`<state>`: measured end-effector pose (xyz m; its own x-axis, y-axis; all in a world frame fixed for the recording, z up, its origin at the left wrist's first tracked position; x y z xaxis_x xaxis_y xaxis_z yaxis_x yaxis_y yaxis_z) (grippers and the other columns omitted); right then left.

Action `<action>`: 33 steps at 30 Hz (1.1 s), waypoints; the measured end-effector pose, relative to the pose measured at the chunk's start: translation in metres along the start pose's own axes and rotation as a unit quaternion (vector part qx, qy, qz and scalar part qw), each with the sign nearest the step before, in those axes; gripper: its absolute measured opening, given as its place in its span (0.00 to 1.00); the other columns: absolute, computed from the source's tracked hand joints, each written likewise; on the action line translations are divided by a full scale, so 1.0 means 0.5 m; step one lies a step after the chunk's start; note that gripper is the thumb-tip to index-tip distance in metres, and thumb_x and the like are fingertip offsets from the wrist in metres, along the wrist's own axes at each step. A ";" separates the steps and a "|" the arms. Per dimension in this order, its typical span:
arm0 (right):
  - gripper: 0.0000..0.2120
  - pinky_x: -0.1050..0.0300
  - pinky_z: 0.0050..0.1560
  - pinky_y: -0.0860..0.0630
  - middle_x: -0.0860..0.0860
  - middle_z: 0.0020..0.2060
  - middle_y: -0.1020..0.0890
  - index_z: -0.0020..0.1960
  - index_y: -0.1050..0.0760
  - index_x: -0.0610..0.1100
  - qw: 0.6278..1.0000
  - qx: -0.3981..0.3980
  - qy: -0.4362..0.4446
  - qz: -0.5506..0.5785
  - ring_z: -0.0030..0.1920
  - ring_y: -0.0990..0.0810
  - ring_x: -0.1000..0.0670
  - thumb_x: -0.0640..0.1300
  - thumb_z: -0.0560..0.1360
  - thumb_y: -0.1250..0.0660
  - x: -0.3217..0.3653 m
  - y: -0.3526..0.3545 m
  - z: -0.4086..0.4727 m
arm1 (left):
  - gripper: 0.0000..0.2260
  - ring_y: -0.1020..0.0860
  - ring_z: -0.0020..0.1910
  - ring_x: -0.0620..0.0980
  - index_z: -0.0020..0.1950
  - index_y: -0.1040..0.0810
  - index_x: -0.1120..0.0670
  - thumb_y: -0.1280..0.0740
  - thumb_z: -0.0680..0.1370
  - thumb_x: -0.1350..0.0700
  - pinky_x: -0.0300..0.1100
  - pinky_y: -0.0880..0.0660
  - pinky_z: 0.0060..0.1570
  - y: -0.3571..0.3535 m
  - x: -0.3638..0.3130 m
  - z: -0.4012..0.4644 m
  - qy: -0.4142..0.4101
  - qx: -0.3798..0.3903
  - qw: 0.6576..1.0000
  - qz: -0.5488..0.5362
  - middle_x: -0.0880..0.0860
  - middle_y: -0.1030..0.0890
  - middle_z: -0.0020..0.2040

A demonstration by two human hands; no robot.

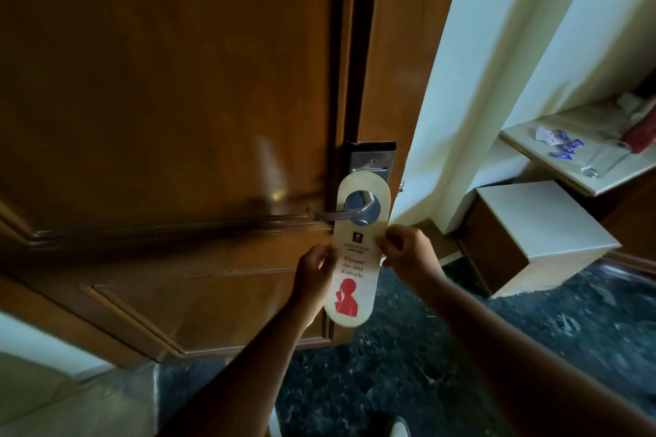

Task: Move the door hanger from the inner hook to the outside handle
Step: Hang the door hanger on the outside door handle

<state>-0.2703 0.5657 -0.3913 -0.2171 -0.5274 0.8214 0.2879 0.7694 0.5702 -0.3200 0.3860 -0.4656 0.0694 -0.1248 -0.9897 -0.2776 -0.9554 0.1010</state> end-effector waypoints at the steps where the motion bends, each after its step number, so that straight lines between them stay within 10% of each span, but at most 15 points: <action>1: 0.04 0.71 0.29 0.25 0.54 0.40 0.17 0.49 0.21 0.45 1.000 -0.003 -0.003 0.000 0.33 0.19 0.60 0.43 0.78 0.35 -0.009 0.013 0.011 | 0.06 0.16 0.44 0.50 0.48 0.22 0.51 0.37 0.83 0.55 0.44 0.19 0.41 -0.012 -0.004 0.005 -0.013 -0.003 1.000 0.003 0.53 0.15 0.45; 11: 0.08 0.50 0.52 0.17 0.44 0.52 0.16 0.55 0.21 0.39 0.999 0.032 0.001 0.017 0.50 0.17 0.44 0.41 0.79 0.36 -0.062 -0.005 0.108 | 0.06 0.21 0.43 0.43 0.51 0.18 0.60 0.32 0.79 0.58 0.34 0.26 0.38 -0.028 0.020 0.057 -0.022 -0.103 0.992 0.071 0.53 0.18 0.45; 16: 0.03 0.56 0.48 0.17 0.47 0.49 0.17 0.49 0.24 0.45 0.998 0.030 0.031 0.046 0.46 0.18 0.49 0.42 0.79 0.37 -0.083 -0.021 0.135 | 0.04 0.21 0.40 0.32 0.50 0.18 0.58 0.31 0.79 0.59 0.26 0.28 0.36 -0.026 0.033 0.082 -0.029 -0.133 0.987 0.085 0.51 0.18 0.42; 25: 0.06 0.63 0.42 0.18 0.54 0.46 0.17 0.49 0.22 0.46 0.995 0.021 0.037 0.086 0.46 0.17 0.52 0.45 0.80 0.38 -0.117 -0.037 0.153 | 0.08 0.18 0.49 0.53 0.55 0.18 0.62 0.33 0.80 0.58 0.30 0.26 0.40 -0.034 0.045 0.085 -0.032 -0.157 0.981 0.111 0.58 0.15 0.49; 33: 0.16 0.66 0.44 0.28 0.49 0.55 0.18 0.61 0.26 0.46 0.999 -0.016 0.042 -0.012 0.50 0.22 0.55 0.53 0.78 0.37 -0.147 0.033 0.103 | 0.19 0.22 0.57 0.47 0.69 0.27 0.53 0.33 0.80 0.49 0.44 0.23 0.54 0.042 0.021 -0.001 -0.042 -0.181 0.965 0.186 0.48 0.23 0.62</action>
<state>-0.2978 0.6357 -0.4430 -0.1446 -0.5745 0.8056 0.3132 0.7458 0.5880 -0.3248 0.3646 -0.4737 -0.0530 -0.4700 -0.8811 0.0865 -0.8811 0.4649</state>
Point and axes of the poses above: each hand's wrist, its own z-axis towards the middle knuckle, its own y-axis out of the back of the hand, x = y × z, the point moved 10 cm from there along z, towards the middle knuckle
